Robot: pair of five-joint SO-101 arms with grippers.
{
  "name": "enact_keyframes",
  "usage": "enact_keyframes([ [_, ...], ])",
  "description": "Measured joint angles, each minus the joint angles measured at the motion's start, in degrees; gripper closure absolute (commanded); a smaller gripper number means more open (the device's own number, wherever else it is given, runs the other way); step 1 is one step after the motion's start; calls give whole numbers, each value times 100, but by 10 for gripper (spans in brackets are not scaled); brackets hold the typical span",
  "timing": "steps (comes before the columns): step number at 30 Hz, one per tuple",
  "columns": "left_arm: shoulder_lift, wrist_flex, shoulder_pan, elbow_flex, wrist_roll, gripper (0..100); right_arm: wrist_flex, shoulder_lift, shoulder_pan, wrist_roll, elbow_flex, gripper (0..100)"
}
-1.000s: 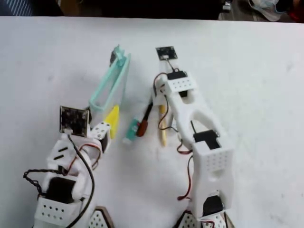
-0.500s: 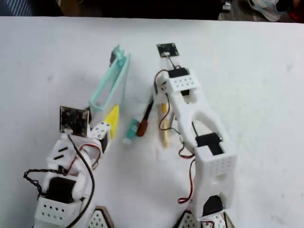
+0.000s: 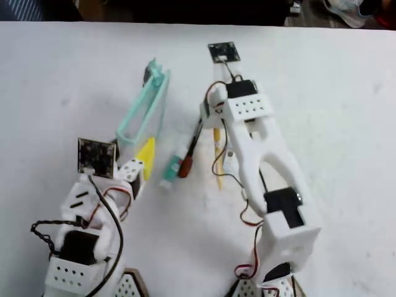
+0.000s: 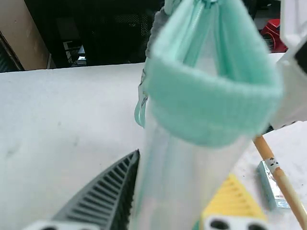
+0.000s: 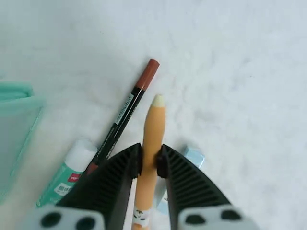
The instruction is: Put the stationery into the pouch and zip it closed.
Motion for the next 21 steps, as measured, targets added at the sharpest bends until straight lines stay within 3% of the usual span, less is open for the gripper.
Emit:
enact_keyframes([
  [16,0,0,0,0,0,804,554,-1187,-9,0,308,981],
  [21,0,0,0,0,0,804,176,-1996,-440,0,1108,981],
])
